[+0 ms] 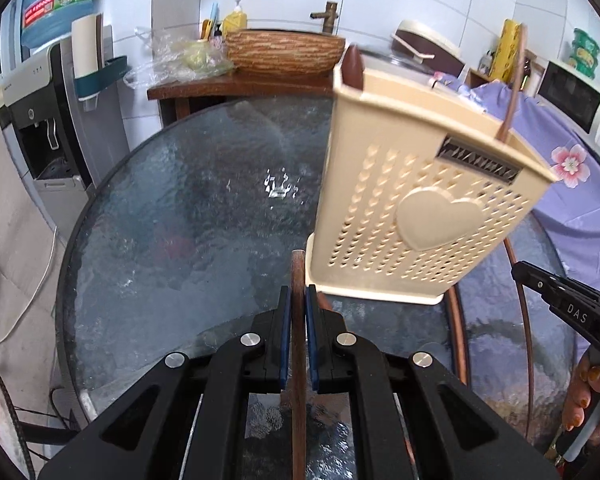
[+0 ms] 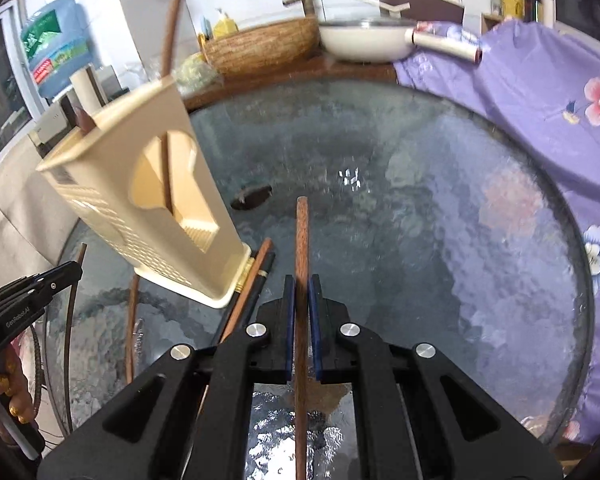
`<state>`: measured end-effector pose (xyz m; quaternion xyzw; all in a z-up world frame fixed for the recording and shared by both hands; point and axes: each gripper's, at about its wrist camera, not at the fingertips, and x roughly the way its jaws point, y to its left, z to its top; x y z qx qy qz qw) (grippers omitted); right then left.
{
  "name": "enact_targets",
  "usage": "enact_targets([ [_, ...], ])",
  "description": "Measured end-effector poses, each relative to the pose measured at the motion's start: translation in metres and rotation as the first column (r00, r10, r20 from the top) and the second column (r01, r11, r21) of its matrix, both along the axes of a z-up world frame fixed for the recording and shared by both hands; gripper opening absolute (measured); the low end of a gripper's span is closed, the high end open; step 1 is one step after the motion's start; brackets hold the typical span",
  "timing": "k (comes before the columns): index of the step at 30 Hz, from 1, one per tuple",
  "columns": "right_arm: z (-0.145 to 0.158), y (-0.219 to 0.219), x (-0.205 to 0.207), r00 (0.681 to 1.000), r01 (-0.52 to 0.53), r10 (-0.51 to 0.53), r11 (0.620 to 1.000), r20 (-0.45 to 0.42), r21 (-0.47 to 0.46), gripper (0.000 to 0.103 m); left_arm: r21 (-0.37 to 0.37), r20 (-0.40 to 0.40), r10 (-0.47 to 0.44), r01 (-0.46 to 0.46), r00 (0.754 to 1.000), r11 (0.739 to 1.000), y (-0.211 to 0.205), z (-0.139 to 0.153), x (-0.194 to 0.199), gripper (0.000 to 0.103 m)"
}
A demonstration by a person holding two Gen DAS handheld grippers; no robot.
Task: Organize utensils
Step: 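Lift both held chopsticks upright and carry them over the holder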
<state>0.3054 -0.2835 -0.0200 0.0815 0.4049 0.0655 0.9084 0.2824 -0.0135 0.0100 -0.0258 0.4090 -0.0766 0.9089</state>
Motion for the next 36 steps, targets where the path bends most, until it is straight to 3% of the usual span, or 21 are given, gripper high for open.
enact_targets([
  [14, 0.064, -0.009, -0.048, 0.984, -0.087, 0.076, 0.994, 0.159, 0.062, 0.007, -0.079, 0.100, -0.071, 0.079, 0.992, 0.994, -0.001, 0.045, -0.036, 0.007],
  [23, 0.089, -0.004, -0.067, 0.970, -0.140, 0.122, 0.987, 0.210, 0.073, 0.007, -0.100, 0.150, -0.092, 0.108, 0.984, 0.989, -0.002, 0.066, -0.051, 0.007],
  [36, 0.121, 0.006, -0.089, 0.945, -0.216, 0.190, 0.974, 0.266, 0.070, 0.007, -0.106, 0.276, -0.135, 0.170, 0.952, 0.980, -0.006, 0.108, -0.087, 0.007],
])
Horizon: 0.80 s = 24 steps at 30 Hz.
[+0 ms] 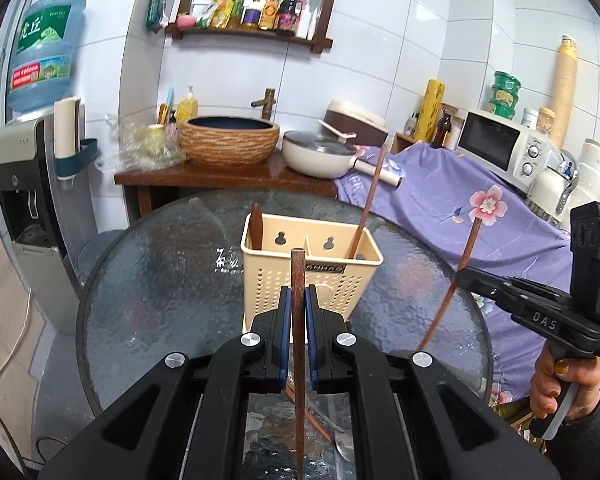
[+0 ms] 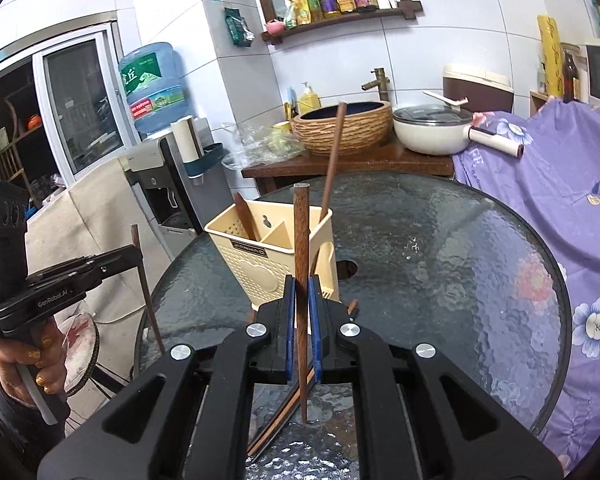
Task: Organize utensils
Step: 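Lift both held chopsticks upright and carry them over the holder, then lower both chopsticks into the holder and open both tools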
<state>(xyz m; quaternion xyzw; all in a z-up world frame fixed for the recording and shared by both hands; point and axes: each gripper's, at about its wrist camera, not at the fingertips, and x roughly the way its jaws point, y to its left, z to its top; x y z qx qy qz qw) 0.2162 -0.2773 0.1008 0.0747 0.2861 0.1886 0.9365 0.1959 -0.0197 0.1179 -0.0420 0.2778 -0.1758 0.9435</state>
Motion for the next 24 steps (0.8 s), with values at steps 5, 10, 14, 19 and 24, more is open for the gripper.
enact_targets([
  [5, 0.012, 0.006, -0.005, 1.000, -0.017, 0.017, 1.000, 0.022, -0.003, 0.007, -0.012, 0.028, -0.014, 0.014, 1.000, 1.000, 0.000, 0.015, -0.003, 0.007],
  [10, 0.024, 0.008, -0.007, 0.999, -0.034, 0.034, 0.999, 0.034, -0.005, 0.007, -0.022, 0.057, -0.017, 0.019, 0.998, 1.000, 0.001, 0.032, -0.003, 0.007],
  [14, 0.038, 0.008, -0.006, 0.998, -0.049, 0.049, 0.999, 0.043, 0.001, 0.007, -0.027, 0.078, -0.046, 0.048, 0.996, 0.998, -0.004, 0.050, -0.004, 0.007],
  [19, 0.069, 0.007, -0.008, 0.994, -0.073, 0.072, 0.997, 0.077, 0.011, 0.007, -0.026, 0.141, -0.056, 0.060, 0.988, 0.998, -0.006, 0.081, -0.010, 0.007],
  [24, 0.112, 0.012, -0.007, 0.986, -0.078, 0.076, 0.997, 0.151, 0.003, 0.007, -0.035, 0.208, -0.036, 0.044, 0.977, 0.998, -0.005, 0.118, -0.006, 0.007],
])
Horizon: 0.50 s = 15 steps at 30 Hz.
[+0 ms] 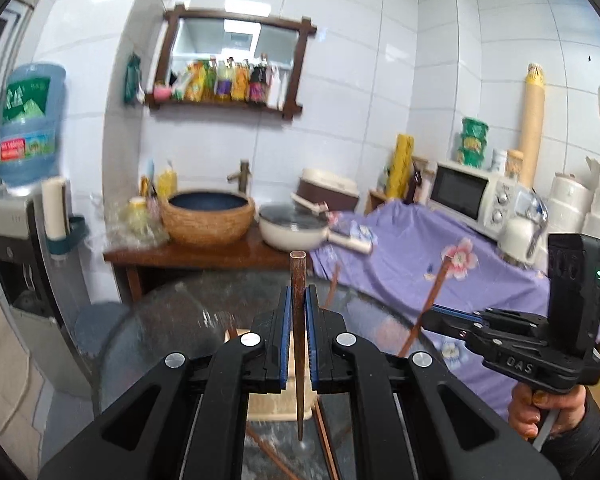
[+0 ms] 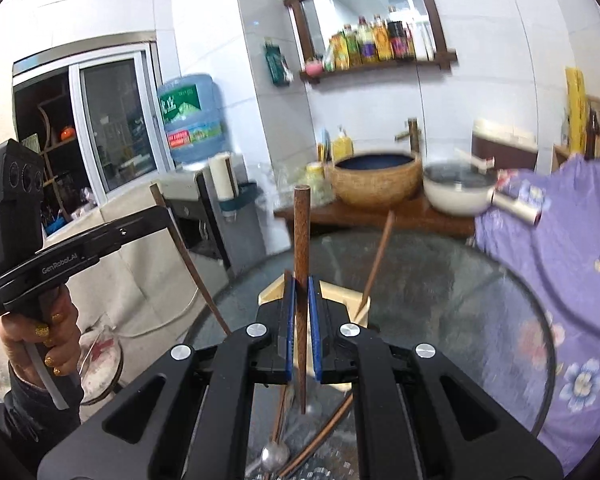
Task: Organize utensils
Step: 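Lower both chopsticks into the holder and open both tools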
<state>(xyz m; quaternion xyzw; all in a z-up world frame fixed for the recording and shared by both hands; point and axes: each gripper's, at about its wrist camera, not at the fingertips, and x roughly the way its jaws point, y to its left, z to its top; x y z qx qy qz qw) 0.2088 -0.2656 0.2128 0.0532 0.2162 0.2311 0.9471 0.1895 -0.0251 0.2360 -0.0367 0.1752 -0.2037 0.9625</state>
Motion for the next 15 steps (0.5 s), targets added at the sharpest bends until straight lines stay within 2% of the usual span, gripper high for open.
enact_targets([
  [3, 0.025, 0.007, 0.004, 0.998, 0.007, -0.008, 1.000, 0.056, 0.004, 0.007, -0.027, 0.043, 0.042, -0.041, 0.998, 0.999, 0.001, 0.025, 0.011, 0.007],
  [7, 0.048, 0.023, 0.015, 0.992, 0.042, -0.038, 0.999, 0.123, -0.030, 0.007, -0.054, 0.054, 0.100, -0.097, 0.994, 0.994, 0.001, 0.041, 0.031, 0.007],
  [11, 0.052, 0.034, 0.032, 0.983, 0.085, -0.077, 0.995, 0.164, -0.045, 0.007, -0.063, 0.054, 0.156, -0.153, 0.986, 0.986, 0.000, 0.038, 0.053, 0.007],
  [15, 0.034, 0.039, 0.054, 0.982, 0.121, -0.112, 0.991, 0.154, -0.053, 0.007, -0.075, 0.017, 0.179, -0.177, 0.984, 0.981, -0.002, 0.020, 0.071, 0.007],
])
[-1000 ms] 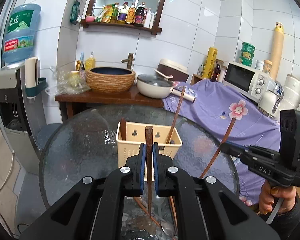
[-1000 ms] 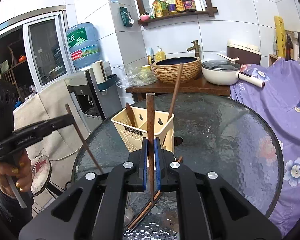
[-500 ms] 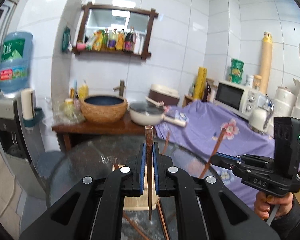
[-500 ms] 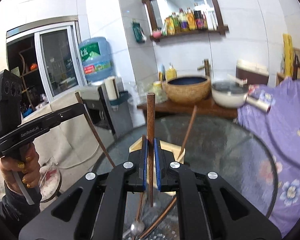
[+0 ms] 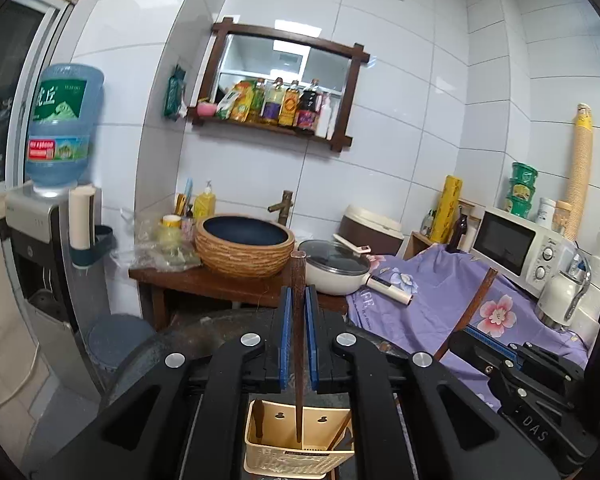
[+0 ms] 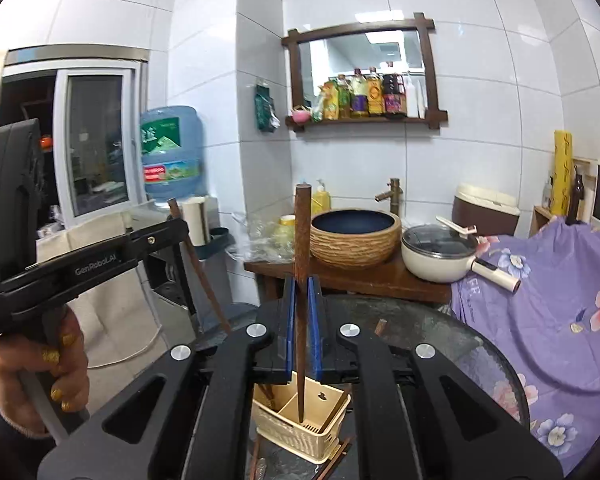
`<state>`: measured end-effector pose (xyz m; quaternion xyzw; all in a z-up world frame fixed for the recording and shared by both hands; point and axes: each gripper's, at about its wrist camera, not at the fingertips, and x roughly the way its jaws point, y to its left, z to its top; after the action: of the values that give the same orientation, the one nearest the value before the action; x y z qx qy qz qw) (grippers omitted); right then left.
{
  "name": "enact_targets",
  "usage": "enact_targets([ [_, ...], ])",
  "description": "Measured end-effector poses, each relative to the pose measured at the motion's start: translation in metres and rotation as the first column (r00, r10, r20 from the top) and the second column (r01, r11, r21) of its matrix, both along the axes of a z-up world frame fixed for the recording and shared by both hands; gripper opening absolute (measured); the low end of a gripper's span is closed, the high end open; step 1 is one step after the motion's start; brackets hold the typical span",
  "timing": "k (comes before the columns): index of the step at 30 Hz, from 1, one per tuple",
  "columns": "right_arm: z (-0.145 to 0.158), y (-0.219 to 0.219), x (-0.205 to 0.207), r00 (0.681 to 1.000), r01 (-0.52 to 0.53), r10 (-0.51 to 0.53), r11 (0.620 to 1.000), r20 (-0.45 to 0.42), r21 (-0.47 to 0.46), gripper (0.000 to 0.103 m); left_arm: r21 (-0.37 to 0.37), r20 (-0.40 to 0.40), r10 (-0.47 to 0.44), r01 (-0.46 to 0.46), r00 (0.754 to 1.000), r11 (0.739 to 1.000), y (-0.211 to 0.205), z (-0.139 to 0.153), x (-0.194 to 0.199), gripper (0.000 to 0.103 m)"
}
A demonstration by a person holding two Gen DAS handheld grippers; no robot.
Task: Organize utensils
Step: 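Lower both chopsticks into the holder and open both tools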
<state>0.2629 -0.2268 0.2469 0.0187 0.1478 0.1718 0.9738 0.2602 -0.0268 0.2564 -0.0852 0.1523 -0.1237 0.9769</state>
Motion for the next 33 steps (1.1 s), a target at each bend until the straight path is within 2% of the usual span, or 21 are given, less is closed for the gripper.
enact_targets([
  [8, -0.064, 0.003, 0.036, 0.994, 0.049, -0.048, 0.999, -0.099, 0.002, 0.007, 0.031, -0.065, 0.024, -0.022, 0.998, 0.999, -0.007, -0.048, 0.020, 0.007],
  [15, -0.099, 0.000, 0.047, 0.985, 0.061, -0.055, 0.998, -0.163, 0.035, 0.007, 0.026, -0.143, 0.029, -0.025, 0.989, 0.999, -0.004, -0.087, 0.035, 0.007],
  [25, -0.122, -0.002, 0.051, 0.979, 0.090, -0.080, 0.995, -0.186, 0.046, 0.007, 0.026, -0.214, 0.033, -0.028, 0.976, 0.999, -0.004, -0.122, 0.047, 0.007],
  [31, -0.124, -0.006, 0.054, 0.978, 0.103, -0.091, 0.993, -0.190, 0.051, 0.008, 0.024, -0.204, 0.027, -0.023, 0.979, 0.999, -0.004, -0.124, 0.047, 0.007],
  [32, -0.125, -0.007, 0.056, 0.976, 0.105, -0.093, 0.993, -0.199, 0.048, 0.012, 0.026, -0.204, 0.025, -0.020, 0.979, 0.999, -0.004, -0.124, 0.047, 0.010],
  [33, -0.126, -0.008, 0.056, 0.974, 0.107, -0.094, 0.993, -0.205, 0.050, 0.025, 0.028, -0.205, 0.021, -0.016, 0.979, 0.999, -0.005, -0.124, 0.046, 0.019],
])
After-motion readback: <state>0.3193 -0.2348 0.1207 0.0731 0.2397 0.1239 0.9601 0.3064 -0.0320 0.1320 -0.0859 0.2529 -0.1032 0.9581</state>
